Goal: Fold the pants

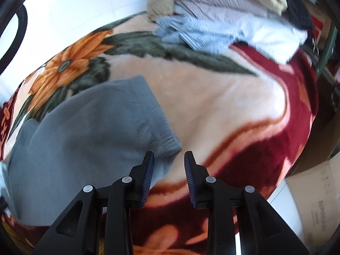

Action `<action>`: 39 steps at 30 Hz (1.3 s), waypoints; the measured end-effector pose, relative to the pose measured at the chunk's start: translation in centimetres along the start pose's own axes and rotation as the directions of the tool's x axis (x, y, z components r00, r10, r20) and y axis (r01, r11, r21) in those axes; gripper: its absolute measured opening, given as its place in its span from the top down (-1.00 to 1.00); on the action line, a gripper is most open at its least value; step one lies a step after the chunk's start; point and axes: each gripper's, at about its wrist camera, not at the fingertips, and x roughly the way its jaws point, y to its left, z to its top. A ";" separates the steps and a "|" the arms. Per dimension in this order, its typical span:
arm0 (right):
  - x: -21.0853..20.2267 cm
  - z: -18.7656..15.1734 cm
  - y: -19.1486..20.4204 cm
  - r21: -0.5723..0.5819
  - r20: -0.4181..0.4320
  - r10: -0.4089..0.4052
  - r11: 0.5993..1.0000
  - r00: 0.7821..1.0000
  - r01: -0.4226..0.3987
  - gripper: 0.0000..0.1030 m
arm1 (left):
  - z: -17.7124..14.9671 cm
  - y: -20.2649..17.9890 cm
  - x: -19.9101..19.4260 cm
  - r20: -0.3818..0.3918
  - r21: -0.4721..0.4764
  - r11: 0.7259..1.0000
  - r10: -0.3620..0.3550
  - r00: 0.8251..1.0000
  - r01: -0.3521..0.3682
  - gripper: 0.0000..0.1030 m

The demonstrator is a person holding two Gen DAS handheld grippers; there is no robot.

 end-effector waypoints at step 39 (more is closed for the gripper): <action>-9.3 -10.6 32.4 -0.516 -0.165 0.406 0.741 0.899 -0.429 0.39 | -15.3 30.8 -14.6 0.007 -0.647 0.742 0.238 0.971 -0.177 -0.03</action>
